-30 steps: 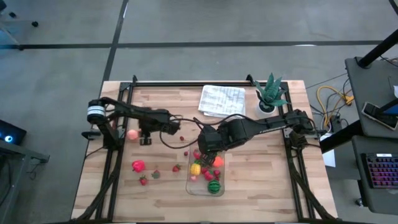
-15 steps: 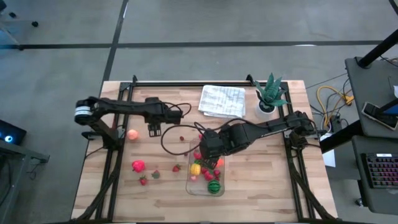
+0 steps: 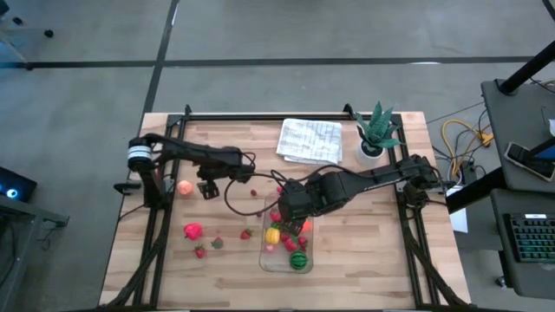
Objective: Pick and placing Produce into tupperware
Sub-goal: Put the pink peach into the transparent bin
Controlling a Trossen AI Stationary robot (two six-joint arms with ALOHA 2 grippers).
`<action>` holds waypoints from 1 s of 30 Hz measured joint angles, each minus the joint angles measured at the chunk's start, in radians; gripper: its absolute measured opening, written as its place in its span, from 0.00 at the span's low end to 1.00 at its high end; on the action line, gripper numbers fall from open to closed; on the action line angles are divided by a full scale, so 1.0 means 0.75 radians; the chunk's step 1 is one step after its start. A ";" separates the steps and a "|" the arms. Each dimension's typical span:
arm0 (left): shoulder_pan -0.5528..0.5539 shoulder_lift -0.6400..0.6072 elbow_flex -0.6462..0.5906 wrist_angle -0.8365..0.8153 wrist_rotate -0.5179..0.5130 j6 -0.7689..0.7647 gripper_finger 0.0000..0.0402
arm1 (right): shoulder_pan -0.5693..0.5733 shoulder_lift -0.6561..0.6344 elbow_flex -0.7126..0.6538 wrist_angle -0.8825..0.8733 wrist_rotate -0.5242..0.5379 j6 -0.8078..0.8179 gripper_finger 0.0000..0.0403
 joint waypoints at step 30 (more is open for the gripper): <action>0.043 -0.161 -0.411 0.281 0.143 -0.099 0.73 | 0.037 0.001 -0.008 -0.027 0.035 0.055 0.60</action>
